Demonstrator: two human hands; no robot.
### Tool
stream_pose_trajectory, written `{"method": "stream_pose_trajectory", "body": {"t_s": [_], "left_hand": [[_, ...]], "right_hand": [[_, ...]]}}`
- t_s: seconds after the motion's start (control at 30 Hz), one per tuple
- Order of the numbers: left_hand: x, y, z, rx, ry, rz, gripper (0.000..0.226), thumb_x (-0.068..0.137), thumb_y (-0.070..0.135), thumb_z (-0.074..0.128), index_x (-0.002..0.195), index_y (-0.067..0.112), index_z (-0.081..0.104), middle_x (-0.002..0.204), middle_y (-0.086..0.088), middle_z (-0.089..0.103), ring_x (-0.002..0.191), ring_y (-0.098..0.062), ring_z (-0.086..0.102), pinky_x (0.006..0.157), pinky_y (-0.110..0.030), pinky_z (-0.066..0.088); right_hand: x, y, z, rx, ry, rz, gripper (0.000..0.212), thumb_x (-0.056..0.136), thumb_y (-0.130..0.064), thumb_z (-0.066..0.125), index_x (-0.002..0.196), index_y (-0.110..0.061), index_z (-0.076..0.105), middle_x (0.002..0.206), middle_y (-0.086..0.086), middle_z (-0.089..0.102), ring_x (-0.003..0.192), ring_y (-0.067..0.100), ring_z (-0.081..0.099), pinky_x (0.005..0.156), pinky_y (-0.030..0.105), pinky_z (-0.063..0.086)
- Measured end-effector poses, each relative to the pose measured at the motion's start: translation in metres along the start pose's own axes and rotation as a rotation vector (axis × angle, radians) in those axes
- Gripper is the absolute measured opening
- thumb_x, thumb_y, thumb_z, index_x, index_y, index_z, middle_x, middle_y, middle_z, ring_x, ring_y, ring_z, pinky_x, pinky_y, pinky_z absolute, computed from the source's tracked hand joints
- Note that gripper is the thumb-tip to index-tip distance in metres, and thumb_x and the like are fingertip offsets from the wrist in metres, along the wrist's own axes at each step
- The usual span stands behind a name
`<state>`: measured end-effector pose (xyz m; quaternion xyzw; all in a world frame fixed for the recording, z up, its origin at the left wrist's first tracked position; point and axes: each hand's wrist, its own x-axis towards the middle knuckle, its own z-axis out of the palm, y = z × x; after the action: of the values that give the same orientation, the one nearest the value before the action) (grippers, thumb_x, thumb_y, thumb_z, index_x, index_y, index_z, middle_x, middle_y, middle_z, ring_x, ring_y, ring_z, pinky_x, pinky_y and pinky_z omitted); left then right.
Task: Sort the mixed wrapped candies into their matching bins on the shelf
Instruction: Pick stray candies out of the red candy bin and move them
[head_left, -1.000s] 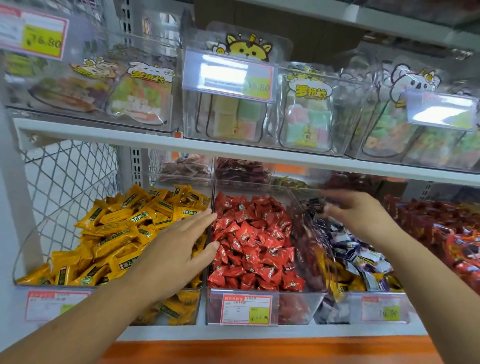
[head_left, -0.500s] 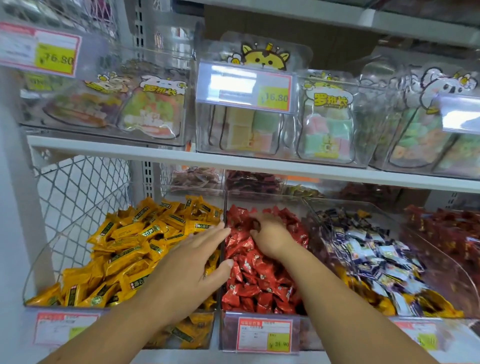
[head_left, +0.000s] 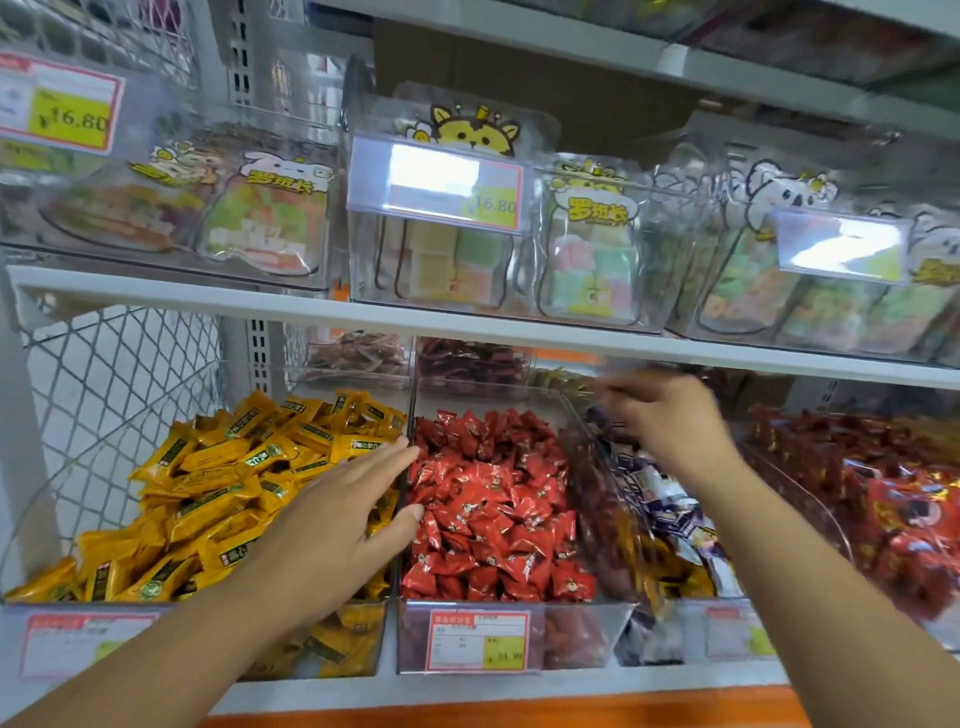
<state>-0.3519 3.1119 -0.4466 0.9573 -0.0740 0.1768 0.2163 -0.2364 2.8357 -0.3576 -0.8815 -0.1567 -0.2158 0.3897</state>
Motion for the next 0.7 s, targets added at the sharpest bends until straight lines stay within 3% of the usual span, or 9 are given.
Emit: {"method": "stream_pose_trajectory", "body": {"t_s": [0.1, 0.17, 0.27, 0.37, 0.43, 0.5, 0.57, 0.7], "left_hand": [[0.000, 0.001, 0.000, 0.022, -0.002, 0.004, 0.076, 0.077, 0.081, 0.009, 0.146, 0.051, 0.011, 0.151, 0.034, 0.000, 0.136, 0.015, 0.003, 0.113, -0.017, 0.006], [0.000, 0.003, -0.001, 0.014, -0.006, -0.001, 0.071, 0.082, 0.078, 0.014, 0.147, 0.050, 0.012, 0.150, 0.034, 0.000, 0.137, 0.014, 0.004, 0.114, -0.018, 0.007], [-0.002, 0.004, -0.003, -0.004, -0.017, 0.005, 0.069, 0.082, 0.077, 0.015, 0.146, 0.052, 0.011, 0.149, 0.036, -0.002, 0.136, 0.016, 0.001, 0.114, -0.019, 0.007], [-0.004, 0.003, -0.003, 0.015, -0.025, 0.005, 0.072, 0.079, 0.078, 0.010, 0.146, 0.053, 0.008, 0.149, 0.037, -0.005, 0.135, 0.017, -0.003, 0.115, -0.020, 0.006], [-0.003, 0.003, -0.002, 0.024, -0.024, -0.005, 0.073, 0.078, 0.076, 0.007, 0.147, 0.052, 0.006, 0.149, 0.038, -0.008, 0.134, 0.019, -0.005, 0.116, -0.021, 0.003], [-0.002, 0.003, -0.002, 0.037, -0.028, -0.004, 0.072, 0.078, 0.075, 0.006, 0.146, 0.053, 0.003, 0.149, 0.039, -0.010, 0.133, 0.021, -0.009, 0.114, -0.018, -0.001], [-0.001, 0.002, -0.003, 0.035, -0.043, 0.002, 0.070, 0.079, 0.075, 0.007, 0.145, 0.054, 0.001, 0.147, 0.042, -0.013, 0.129, 0.026, -0.015, 0.110, -0.014, -0.005], [0.000, 0.002, -0.004, 0.038, -0.078, 0.018, 0.067, 0.077, 0.076, 0.007, 0.141, 0.059, -0.003, 0.139, 0.049, -0.019, 0.123, 0.030, -0.022, 0.100, -0.004, -0.013]], "right_hand": [[-0.002, 0.021, -0.027, -0.400, 0.011, 0.065, 0.022, 0.089, -0.022, 0.064, 0.108, -0.027, 0.073, 0.108, 0.001, 0.072, 0.100, 0.021, 0.065, 0.077, 0.029, 0.046], [-0.007, 0.016, -0.020, -0.404, -0.109, -0.005, 0.020, 0.089, -0.028, 0.064, 0.107, -0.032, 0.072, 0.110, -0.009, 0.070, 0.100, 0.013, 0.063, 0.083, 0.027, 0.047], [-0.021, -0.024, 0.018, -0.108, -0.559, -0.183, 0.011, 0.085, -0.029, 0.071, 0.094, -0.032, 0.075, 0.107, -0.016, 0.070, 0.096, -0.002, 0.062, 0.090, 0.018, 0.043], [-0.037, -0.054, 0.078, -0.157, -0.911, -0.508, 0.022, 0.081, -0.033, 0.074, 0.101, -0.025, 0.075, 0.118, -0.006, 0.064, 0.111, 0.002, 0.047, 0.098, 0.009, 0.027], [-0.044, -0.052, 0.109, -0.406, -0.998, -0.650, 0.031, 0.081, -0.043, 0.070, 0.111, -0.034, 0.069, 0.129, 0.000, 0.050, 0.127, 0.014, 0.029, 0.115, 0.029, 0.011], [-0.041, -0.037, 0.119, -0.657, -1.061, -0.680, 0.043, 0.083, -0.051, 0.063, 0.125, -0.043, 0.057, 0.150, 0.002, 0.027, 0.144, 0.022, 0.005, 0.117, 0.053, -0.007], [-0.028, -0.021, 0.113, -0.739, -1.051, -0.671, 0.052, 0.082, -0.061, 0.059, 0.130, -0.046, 0.050, 0.158, -0.006, 0.013, 0.146, 0.020, -0.006, 0.114, 0.058, -0.009], [0.007, -0.004, 0.082, -0.724, -1.033, -0.479, 0.052, 0.074, -0.069, 0.063, 0.124, -0.055, 0.053, 0.157, -0.013, 0.018, 0.147, 0.019, 0.000, 0.117, 0.055, 0.002]]}}
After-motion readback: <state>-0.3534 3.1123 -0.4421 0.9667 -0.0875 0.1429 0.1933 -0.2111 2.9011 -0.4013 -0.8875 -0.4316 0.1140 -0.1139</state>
